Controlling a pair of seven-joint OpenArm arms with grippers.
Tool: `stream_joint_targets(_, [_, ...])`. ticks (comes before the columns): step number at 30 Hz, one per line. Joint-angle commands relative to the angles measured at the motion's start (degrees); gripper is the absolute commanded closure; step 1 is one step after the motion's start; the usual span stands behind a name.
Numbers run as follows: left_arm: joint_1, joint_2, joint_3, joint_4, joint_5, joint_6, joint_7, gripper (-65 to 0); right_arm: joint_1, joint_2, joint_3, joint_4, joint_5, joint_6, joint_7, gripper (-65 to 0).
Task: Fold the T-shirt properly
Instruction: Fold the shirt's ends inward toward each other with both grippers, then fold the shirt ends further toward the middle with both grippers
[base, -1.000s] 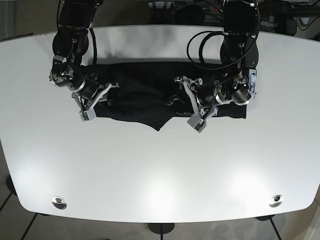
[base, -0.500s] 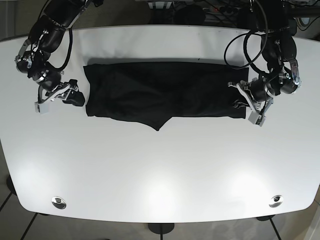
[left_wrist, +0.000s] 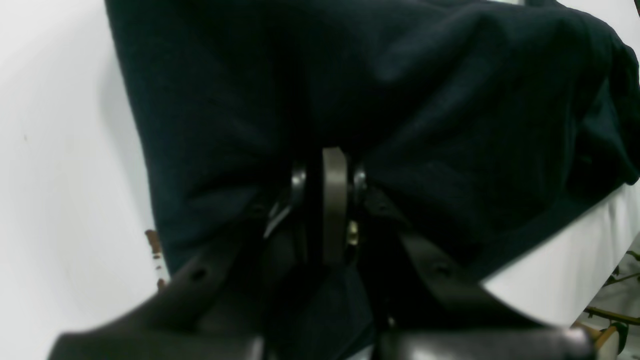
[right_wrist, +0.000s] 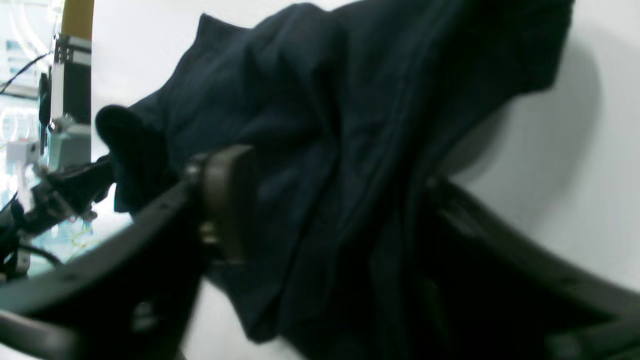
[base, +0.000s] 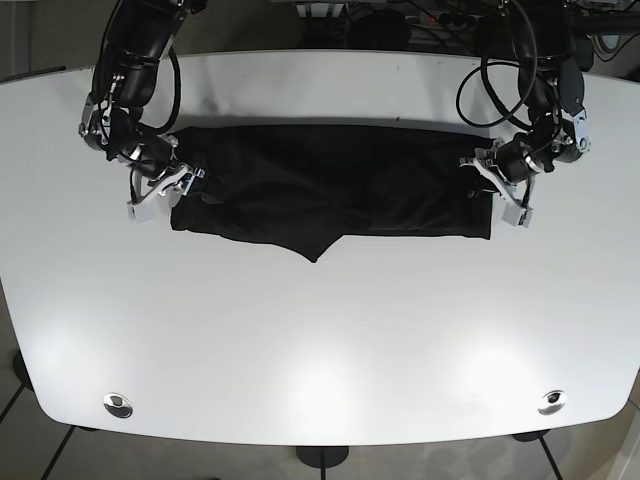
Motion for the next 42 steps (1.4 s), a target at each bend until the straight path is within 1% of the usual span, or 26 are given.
stream_joint_targets(1, [-0.2, -0.3, -0.1, 0.4, 0.8, 0.1, 0.8, -2.2, 0.8, 0.1, -0.1, 0.4, -0.5, -0.33, 0.0, -17.8])
stream_joint_targets(2, [-0.2, -0.1, -0.1, 0.4, 0.8, 0.1, 0.8, -2.2, 0.8, 0.1, -0.2, 0.4, -0.5, -0.33, 0.0, -8.7])
stream_joint_targets(3, [-0.2, 1.6, -0.1, 0.4, 1.0, 0.1, 0.8, -2.2, 1.2, 0.2, -0.2, 0.7, -0.5, -0.33, 0.0, -1.3])
stream_joint_targets(4, [-0.2, 2.3, -0.1, 0.4, 1.2, 0.1, 0.8, -2.2, 1.5, 0.4, -0.2, 0.8, -0.5, -0.33, 0.0, -2.7])
stream_joint_targets(6, [-0.3, 4.1, 0.0, 0.3, 1.2, 0.4, 0.8, -2.2, 1.5, 1.7, -0.1, 3.3, -0.4, -0.68, 0.0, -1.9])
stream_joint_targets(8, [-0.6, 6.2, 0.1, 0.2, 1.5, 0.5, 0.8, -2.2, 0.8, 2.1, 0.0, 8.3, 0.1, -2.62, -0.1, -1.7])
stream_joint_targets(9, [-0.6, 7.7, 1.8, 0.2, 3.1, 0.5, 0.6, -2.2, -0.7, 2.1, 0.0, 12.9, 0.1, -3.85, -0.1, -1.7])
stream_joint_targets(10, [-0.9, 8.8, 3.2, 0.2, 4.7, 0.5, 0.4, -2.2, -1.1, 2.1, 0.0, 16.4, 0.2, -4.29, -0.2, -1.7])
stream_joint_targets(13, [-2.8, 13.6, 6.4, 0.2, 9.6, 0.5, -1.6, -2.2, -1.3, 2.0, 0.1, 24.8, 0.2, -4.29, -3.8, -1.7])
stream_joint_targets(15, [-3.1, 16.4, 7.0, 0.2, 12.5, 0.5, -2.7, -2.2, -0.9, 1.8, 0.3, 30.8, 0.2, -4.29, -6.5, -1.7])
stream_joint_targets(17, [-3.1, 18.5, 7.1, 0.1, 15.2, 0.5, -3.1, -2.2, -0.8, 1.6, -0.2, 35.6, 0.2, -4.37, -7.7, -1.7])
stream_joint_targets(18, [-3.2, 19.2, 7.5, 0.1, 16.1, 0.5, -3.1, -2.2, -0.5, 1.1, -0.5, 36.7, 0.2, -4.29, -7.9, -1.7])
stream_joint_targets(20, [-4.4, 20.2, 8.5, 0.0, 17.1, 0.4, -3.1, -2.2, 0.0, 0.7, -3.2, 36.9, 0.2, -4.02, -8.7, -1.7])
stream_joint_targets(23, [-4.7, 20.7, 10.8, -3.1, 16.7, 0.3, -3.2, -2.4, 0.8, 0.0, -9.1, 36.7, -0.4, -3.94, -8.6, -1.7])
stream_joint_targets(25, [-5.3, 21.5, 11.9, -4.2, 16.6, 0.4, -4.4, -2.4, 0.8, -1.7, -12.0, 35.5, -0.9, -3.85, -8.0, -1.7])
stream_joint_targets(28, [-6.0, 22.2, 12.3, -4.8, 16.7, 0.5, -5.7, -2.4, 1.9, -4.1, -18.6, 32.7, -4.7, -3.85, -6.1, -1.7])
stream_joint_targets(30, [-6.2, 22.2, 12.3, -6.2, 16.7, 0.5, -5.8, -2.4, 2.1, -4.4, -24.2, 29.8, -6.5, -3.94, -2.8, -1.7])
stream_joint_targets(32, [-6.3, 22.2, 12.3, -6.7, 16.6, 0.4, -5.9, -2.4, 2.2, -4.3, -27.5, 27.4, -7.2, -4.20, -0.4, -1.7])
stream_joint_targets(34, [-6.3, 22.2, 12.3, -6.7, 16.6, 0.3, -5.9, -2.4, 2.4, -4.3, -29.1, 24.6, -7.2, -4.29, 1.1, -1.7])
stream_joint_targets(36, [-6.3, 22.2, 12.3, -6.7, 16.6, 0.2, -5.9, -2.4, 3.6, -4.3, -30.1, 21.7, -7.2, -4.29, 1.4, -1.9])
stream_joint_targets(39, [-6.3, 22.2, 12.2, -6.7, 16.6, 0.2, -6.1, -2.4, 4.3, -4.4, -30.2, 18.5, -7.2, -4.29, 1.9, -1.9])
stream_joint_targets(42, [-6.3, 22.2, 12.2, -6.6, 16.6, 0.1, -6.9, -2.4, 5.0, -4.4, -30.3, 17.3, -7.2, -4.29, 5.6, -2.7])
